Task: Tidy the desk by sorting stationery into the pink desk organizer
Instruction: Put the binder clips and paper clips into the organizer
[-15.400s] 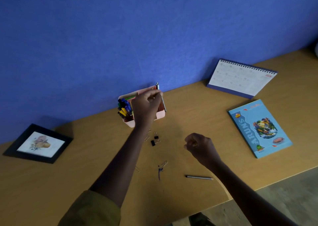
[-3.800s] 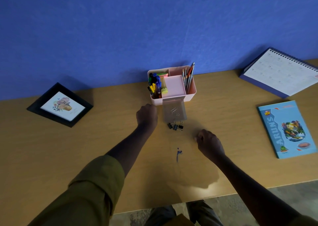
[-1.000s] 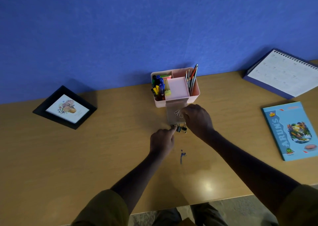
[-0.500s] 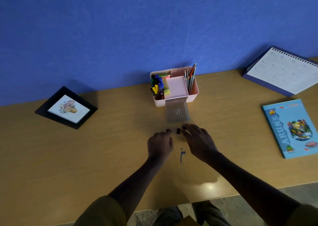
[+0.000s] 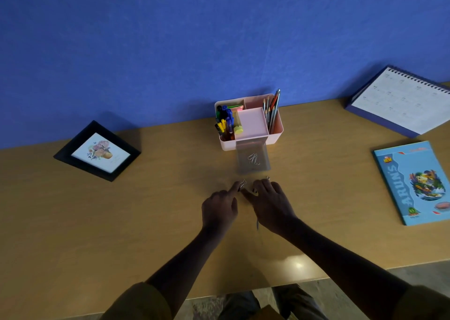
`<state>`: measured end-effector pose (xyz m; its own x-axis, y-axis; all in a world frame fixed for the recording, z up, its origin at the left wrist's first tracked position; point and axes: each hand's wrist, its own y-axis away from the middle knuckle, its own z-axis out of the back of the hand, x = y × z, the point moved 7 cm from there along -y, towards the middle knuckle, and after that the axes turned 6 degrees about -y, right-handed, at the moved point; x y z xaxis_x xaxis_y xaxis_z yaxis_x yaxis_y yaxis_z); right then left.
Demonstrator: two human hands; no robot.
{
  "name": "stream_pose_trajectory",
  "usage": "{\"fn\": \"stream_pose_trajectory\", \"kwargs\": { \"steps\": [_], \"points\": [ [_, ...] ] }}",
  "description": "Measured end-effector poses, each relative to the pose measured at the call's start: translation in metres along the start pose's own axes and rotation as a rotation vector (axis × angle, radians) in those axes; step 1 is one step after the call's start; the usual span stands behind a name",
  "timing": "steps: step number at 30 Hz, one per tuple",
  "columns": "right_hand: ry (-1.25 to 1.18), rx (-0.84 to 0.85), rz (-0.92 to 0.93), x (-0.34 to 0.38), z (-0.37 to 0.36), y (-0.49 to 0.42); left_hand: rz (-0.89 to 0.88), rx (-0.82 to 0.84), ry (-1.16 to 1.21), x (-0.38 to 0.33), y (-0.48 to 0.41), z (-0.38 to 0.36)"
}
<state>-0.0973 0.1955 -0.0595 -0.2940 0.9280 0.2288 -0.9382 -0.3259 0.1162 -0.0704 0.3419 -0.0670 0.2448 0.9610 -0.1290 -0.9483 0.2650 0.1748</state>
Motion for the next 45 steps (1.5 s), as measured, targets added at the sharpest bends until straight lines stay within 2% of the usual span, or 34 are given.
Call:
{"fn": "stream_pose_trajectory", "kwargs": {
  "steps": [4,9,15,20,23,27,32,39,45],
  "points": [
    [0.023,0.014,-0.017,0.006,-0.002,-0.008,-0.039,0.053,-0.017,0.001,0.0,-0.009],
    [0.042,0.05,-0.058,0.004,-0.003,-0.003,0.03,0.062,-0.022,0.013,-0.003,-0.011],
    [0.044,0.05,-0.069,0.007,0.0,-0.005,0.031,0.023,-0.034,0.019,0.0,-0.009],
    [-0.042,0.001,-0.079,0.006,0.004,-0.002,-0.06,-0.057,0.053,0.006,0.0,-0.002],
    [-0.091,-0.027,-0.098,0.0,0.013,-0.014,-0.009,-0.074,0.082,-0.001,-0.005,-0.001],
    [0.013,0.055,0.057,0.006,0.014,-0.037,0.11,0.014,0.102,-0.006,-0.005,-0.014],
    [0.19,0.1,0.203,0.012,0.012,-0.043,0.191,0.016,0.12,0.0,-0.005,-0.016],
    [0.306,0.142,0.311,0.015,0.001,-0.038,0.04,-0.001,0.036,-0.006,-0.005,-0.008],
    [0.274,0.12,0.342,0.015,-0.002,-0.033,-0.11,-0.062,-0.053,-0.01,-0.006,0.001]
  ]
}}
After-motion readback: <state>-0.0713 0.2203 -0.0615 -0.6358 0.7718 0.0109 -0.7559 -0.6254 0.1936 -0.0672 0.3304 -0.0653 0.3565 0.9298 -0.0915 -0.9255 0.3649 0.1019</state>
